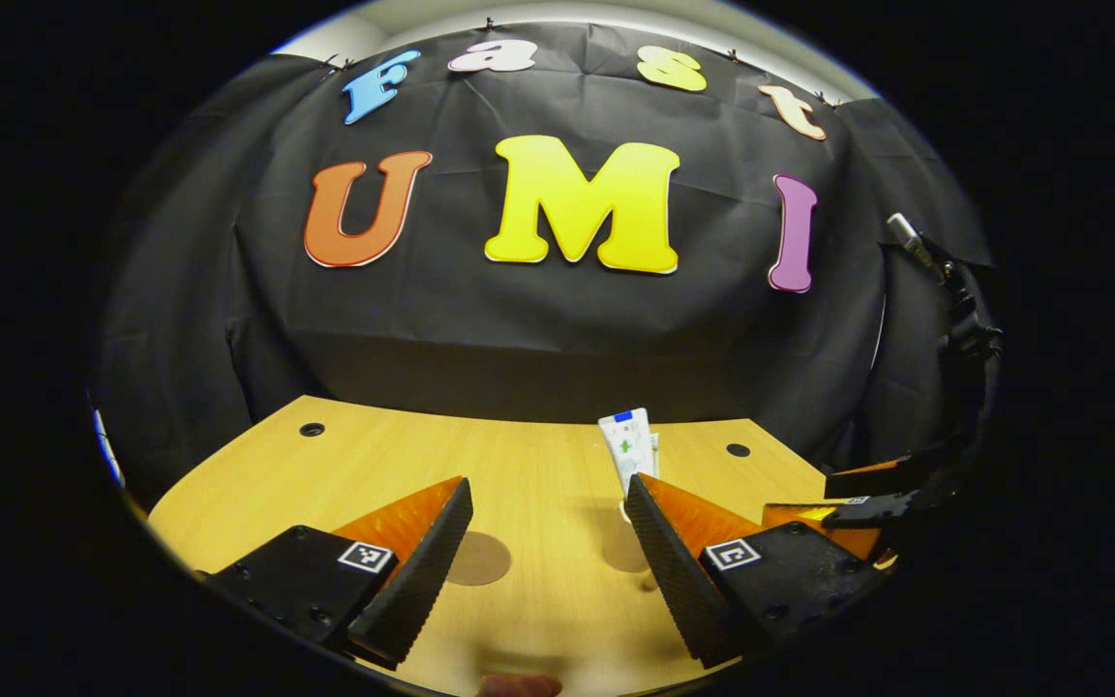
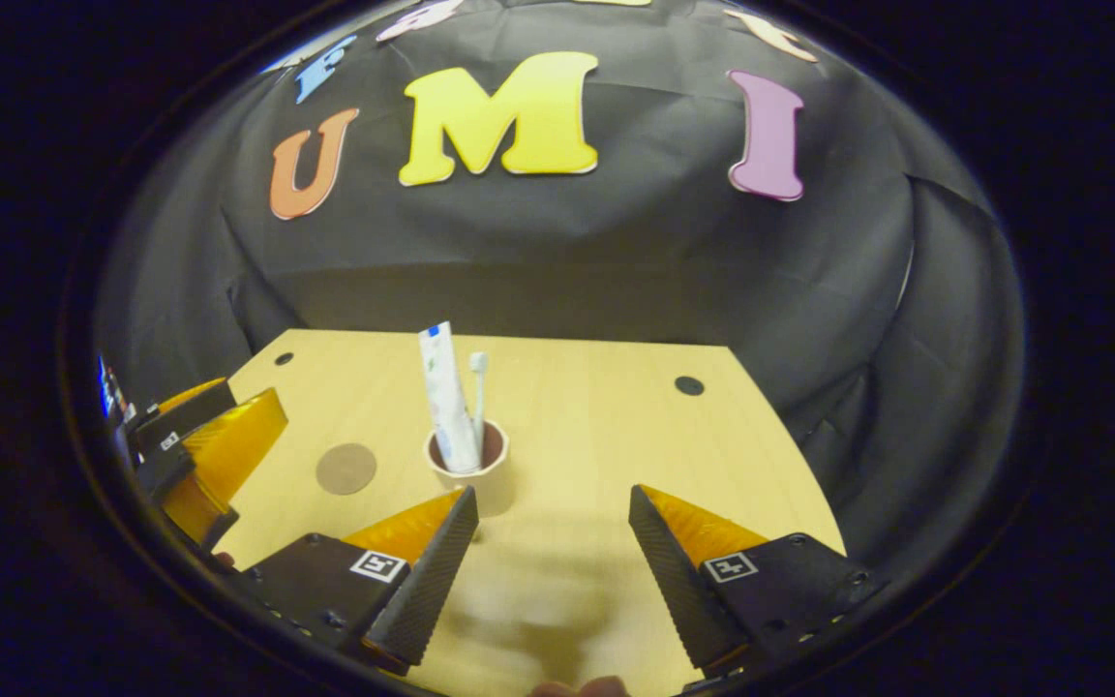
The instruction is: Put the toothbrush and toothpaste on the desktop into the cup, then pick up the cup and place it on the coaster on the desktop.
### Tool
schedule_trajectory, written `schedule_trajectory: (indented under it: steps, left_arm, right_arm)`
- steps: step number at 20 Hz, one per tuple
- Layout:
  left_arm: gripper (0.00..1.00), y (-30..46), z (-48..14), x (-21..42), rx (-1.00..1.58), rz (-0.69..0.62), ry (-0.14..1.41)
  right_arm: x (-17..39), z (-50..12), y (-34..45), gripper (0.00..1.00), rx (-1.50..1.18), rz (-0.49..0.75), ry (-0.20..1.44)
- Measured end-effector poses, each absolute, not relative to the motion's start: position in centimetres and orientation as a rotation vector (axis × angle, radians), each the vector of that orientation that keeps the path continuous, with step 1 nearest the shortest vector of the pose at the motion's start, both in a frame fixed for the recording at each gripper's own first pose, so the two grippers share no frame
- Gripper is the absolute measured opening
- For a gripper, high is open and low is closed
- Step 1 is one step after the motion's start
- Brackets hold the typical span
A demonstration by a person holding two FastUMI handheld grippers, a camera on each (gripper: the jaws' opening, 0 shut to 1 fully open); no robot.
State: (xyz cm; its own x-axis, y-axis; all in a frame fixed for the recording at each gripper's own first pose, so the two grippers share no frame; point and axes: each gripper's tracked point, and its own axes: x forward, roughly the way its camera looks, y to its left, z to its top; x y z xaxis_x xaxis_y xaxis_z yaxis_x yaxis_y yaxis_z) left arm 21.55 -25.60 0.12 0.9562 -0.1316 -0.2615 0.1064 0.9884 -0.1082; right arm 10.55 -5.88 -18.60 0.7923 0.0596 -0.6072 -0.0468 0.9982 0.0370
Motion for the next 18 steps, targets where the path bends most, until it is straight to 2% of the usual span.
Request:
schedule_trajectory:
  steps: [4, 5, 12, 13, 17, 18]
  left_arm:
    - [1.0, -21.3, 1.2, 19.8, -0.087, -0.084, 0.279]
    - [1.0, -20.2, 1.6, 19.6, -0.087, -0.07, 0.277]
    - [1.0, -14.0, 1.2, 19.0, -0.117, 0.031, 0.315]
    - [1.0, -13.2, 0.7, 19.0, -0.127, 0.046, 0.335]
    - [1.0, -9.9, -0.3, 19.0, -0.149, 0.116, 0.372]
    - [1.0, -9.5, -0.6, 18.9, -0.162, 0.128, 0.386]
  right_arm:
    - [11.5, -20.8, -2.3, 0.98, 0.005, 0.106, 0.81]
    - [11.9, -21.4, -1.7, 0.96, 0.01, 0.105, 0.849]
    - [14.9, -25.8, 1.3, 0.95, 0.006, 0.072, 1.07]
    - [15.3, -26.6, 1.6, 0.98, 0.009, 0.071, 1.105]
    - [15.6, -29.8, 1.5, 0.95, 0.014, 0.04, 1.259]
    - [15.6, -30.5, 1.3, 0.98, 0.017, 0.032, 1.286]
